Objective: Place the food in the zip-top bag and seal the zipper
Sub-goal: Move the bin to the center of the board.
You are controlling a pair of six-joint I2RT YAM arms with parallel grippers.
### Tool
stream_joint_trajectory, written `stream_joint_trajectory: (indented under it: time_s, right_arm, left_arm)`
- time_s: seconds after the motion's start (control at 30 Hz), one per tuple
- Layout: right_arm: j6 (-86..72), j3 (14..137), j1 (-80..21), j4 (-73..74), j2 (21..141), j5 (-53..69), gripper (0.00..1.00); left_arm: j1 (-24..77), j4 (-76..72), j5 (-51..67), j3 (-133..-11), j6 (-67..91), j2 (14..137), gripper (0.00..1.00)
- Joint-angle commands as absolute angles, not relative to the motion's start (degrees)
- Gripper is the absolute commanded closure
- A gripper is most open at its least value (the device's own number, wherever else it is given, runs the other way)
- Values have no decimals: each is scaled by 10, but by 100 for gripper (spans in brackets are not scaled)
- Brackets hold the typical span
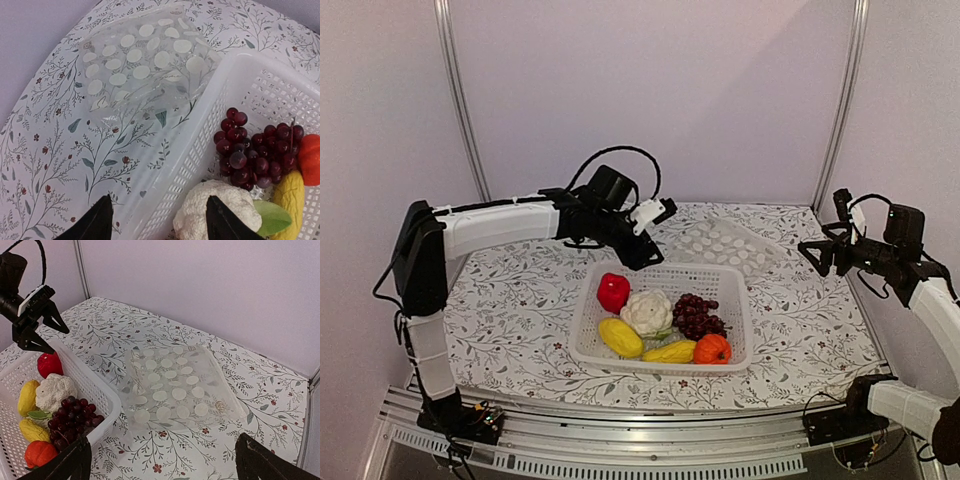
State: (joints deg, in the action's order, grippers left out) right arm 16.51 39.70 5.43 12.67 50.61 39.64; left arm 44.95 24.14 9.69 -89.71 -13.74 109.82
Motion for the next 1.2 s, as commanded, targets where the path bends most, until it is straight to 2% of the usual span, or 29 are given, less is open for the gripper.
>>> stream_joint_trajectory:
  time_s: [0.0, 0.23, 0.4, 0.5, 0.63, 0.87, 1.17]
  right_arm:
    - [174, 390, 57, 123, 502, 402, 1]
    - [180, 390, 57, 125, 502, 399, 1]
    - [182, 394, 57, 124, 510, 397, 1]
    - [184, 395, 57, 125, 513, 396, 1]
    - [190, 394, 57, 128, 511, 391, 1]
    - [189, 398, 57, 129, 519, 394, 1]
    - [172, 418, 57, 129, 571, 371, 1]
  left_arm:
    - [451, 296, 95, -979, -189, 1179, 42]
    - [453, 327, 149, -1009, -226, 1232, 58]
    - [453, 342, 132, -1007, -222, 1232, 78]
    - [453, 354, 122, -976, -213, 1195, 82]
    - [453, 347, 110, -869, -202, 1104, 90]
    - [444, 342, 80, -675, -120, 949, 99]
    - [339, 271, 35, -591, 83, 861, 100]
